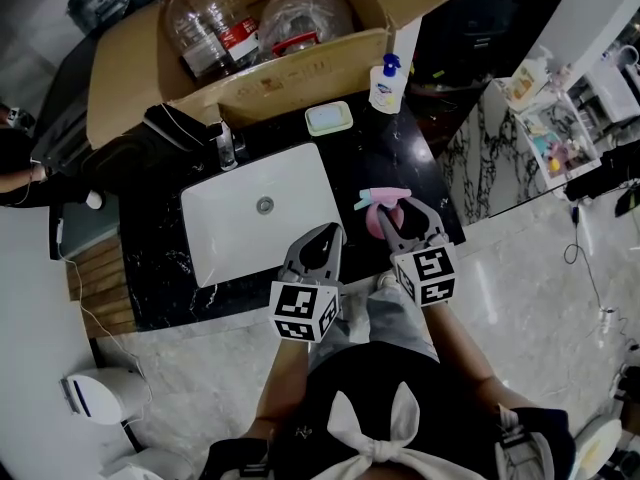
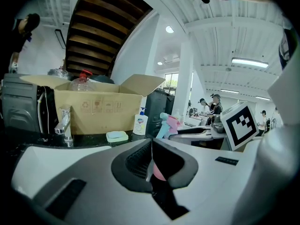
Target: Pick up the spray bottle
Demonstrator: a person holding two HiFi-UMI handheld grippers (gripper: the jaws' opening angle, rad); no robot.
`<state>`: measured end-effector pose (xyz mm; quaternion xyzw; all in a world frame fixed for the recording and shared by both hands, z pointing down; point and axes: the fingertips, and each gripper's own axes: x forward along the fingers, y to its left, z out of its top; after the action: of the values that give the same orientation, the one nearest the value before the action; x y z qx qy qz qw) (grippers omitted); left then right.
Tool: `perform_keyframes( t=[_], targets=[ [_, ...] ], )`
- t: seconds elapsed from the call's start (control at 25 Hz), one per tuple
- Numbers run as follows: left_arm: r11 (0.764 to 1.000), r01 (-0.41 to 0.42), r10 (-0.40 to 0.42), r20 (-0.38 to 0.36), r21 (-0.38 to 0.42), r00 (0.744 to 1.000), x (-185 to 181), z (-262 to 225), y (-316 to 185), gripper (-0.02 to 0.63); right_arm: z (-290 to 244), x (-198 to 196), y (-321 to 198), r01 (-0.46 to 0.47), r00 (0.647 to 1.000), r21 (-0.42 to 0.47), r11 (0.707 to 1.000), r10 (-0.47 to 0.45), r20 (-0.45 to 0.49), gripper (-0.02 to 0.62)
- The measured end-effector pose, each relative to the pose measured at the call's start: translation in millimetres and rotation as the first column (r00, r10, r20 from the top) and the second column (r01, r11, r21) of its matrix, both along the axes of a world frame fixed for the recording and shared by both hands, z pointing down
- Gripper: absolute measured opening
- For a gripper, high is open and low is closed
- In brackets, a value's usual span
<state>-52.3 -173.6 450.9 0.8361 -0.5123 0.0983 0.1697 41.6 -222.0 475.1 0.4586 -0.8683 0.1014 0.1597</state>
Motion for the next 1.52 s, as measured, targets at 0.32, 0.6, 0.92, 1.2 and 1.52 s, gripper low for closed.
perform_keyframes(
  t=[0.32, 0.6, 0.92, 1.2, 1.52],
  targets=[
    [1.0, -0.002, 0.002, 0.01, 0.024, 1.0, -1, -9, -8, 0.029, -16, -3, -9, 0.008, 1.0, 0.037, 0.999, -0.009, 0.018, 0.149],
    [0.999, 0.0, -0.001, 0.016, 0.043, 1.0, -4, -15, -15, 0.029, -29, -6, -14, 0.017, 0.999, 0.071, 0.997, -0.019, 0.026, 0.144],
    [0.998, 0.005, -0.006, 0.021, 0.063, 1.0, -6, -23, -21, 0.029, -50, -6, -20, 0.019, 0.998, 0.122, 0.992, -0.027, 0.063, 0.141],
    [0.997, 0.014, -0.016, 0.027, 0.077, 0.999, -9, -28, -26, 0.029, -63, -8, -23, 0.027, 0.996, 0.16, 0.987, -0.041, 0.085, 0.138],
    [0.996, 0.024, -0.027, 0.033, 0.084, 0.999, -14, -30, -30, 0.029, -72, -9, -26, 0.026, 0.995, 0.194, 0.981, -0.045, 0.092, 0.133]
  ],
)
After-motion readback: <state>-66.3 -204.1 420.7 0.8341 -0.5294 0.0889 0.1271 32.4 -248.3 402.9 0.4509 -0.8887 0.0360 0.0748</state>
